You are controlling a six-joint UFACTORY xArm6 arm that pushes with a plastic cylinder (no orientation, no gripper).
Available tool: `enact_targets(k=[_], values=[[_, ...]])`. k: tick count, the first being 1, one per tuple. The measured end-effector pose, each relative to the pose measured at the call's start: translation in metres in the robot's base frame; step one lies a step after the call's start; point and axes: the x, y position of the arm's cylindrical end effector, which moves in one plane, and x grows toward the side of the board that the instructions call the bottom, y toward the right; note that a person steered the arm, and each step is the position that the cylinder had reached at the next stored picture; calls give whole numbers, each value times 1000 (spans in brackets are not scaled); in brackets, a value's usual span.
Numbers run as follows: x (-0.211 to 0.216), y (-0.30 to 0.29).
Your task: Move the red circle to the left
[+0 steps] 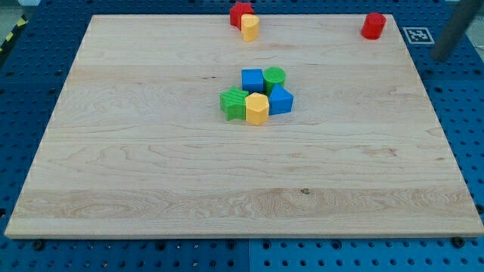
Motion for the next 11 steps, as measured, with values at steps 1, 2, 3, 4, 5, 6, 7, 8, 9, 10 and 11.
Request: enact_targets(k=[1, 2, 3, 4, 5, 6, 7, 8, 9, 10, 11], values=[[-3, -2], [-3, -2], [-1, -15], [-15, -17], [-69, -18], [-78, -21], [-68, -21], [-60, -46], [-60, -88], [-60, -130], [-60, -150]])
